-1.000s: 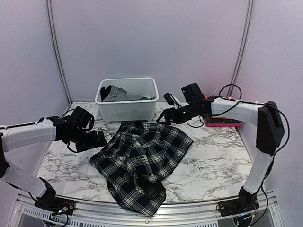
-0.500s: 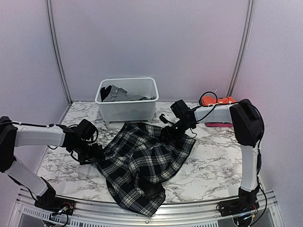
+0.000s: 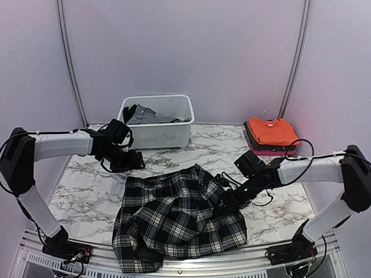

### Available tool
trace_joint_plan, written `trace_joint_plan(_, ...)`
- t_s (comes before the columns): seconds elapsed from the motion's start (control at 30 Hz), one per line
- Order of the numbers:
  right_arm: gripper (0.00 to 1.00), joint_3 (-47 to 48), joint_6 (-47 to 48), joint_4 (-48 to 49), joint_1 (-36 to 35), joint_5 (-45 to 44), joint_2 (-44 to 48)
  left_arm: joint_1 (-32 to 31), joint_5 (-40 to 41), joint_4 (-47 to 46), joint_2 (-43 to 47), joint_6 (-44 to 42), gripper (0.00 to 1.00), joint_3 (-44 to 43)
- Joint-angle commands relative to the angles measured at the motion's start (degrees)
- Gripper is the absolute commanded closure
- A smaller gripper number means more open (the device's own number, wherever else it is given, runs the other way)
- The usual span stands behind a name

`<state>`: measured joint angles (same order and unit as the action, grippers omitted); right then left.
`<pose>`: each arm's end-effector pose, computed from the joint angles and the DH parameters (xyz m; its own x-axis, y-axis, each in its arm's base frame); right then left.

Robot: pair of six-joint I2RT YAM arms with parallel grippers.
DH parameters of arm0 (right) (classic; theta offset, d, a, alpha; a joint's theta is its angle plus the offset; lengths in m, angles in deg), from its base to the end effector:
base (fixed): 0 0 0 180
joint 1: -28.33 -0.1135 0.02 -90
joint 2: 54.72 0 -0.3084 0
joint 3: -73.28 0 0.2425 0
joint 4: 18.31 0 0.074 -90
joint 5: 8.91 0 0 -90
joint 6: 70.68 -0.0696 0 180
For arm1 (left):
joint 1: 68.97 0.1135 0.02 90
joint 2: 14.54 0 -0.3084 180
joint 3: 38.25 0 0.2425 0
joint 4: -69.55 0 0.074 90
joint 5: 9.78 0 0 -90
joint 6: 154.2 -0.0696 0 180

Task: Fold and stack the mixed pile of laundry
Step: Adjust the crumpled skirt at the center of the board.

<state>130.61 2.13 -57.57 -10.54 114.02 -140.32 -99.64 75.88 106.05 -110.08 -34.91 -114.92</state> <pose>0.1791 0.1930 0.1838 -0.8908 -0.3994 -0.2167 -0.4451 0.6711 0.5929 0.3076 -0.1885 0.2240 -0.8842 -0.0428 -0.4652 0.1296 0.9342 -0.3323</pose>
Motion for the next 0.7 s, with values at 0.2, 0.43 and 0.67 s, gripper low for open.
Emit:
trace_joint_plan(0.2, 0.2, 9.2, -3.31, -0.47, 11.67, -4.42, 5.37, -7.51, -22.58, -1.68, -11.49, -13.37, 0.02, -22.25)
trace_joint_plan(0.43, 0.17, 13.69, -2.21, -0.56, 13.84, -5.22, 2.07, -12.59, -25.64, 0.45, -28.21, -11.54, 0.01, -36.65)
trace_joint_plan(0.67, 0.12, 16.76, 0.2, -1.36, 17.75, -3.69, 0.72, -13.57, -29.83, 5.35, -33.98, -12.51, 0.34, -42.53)
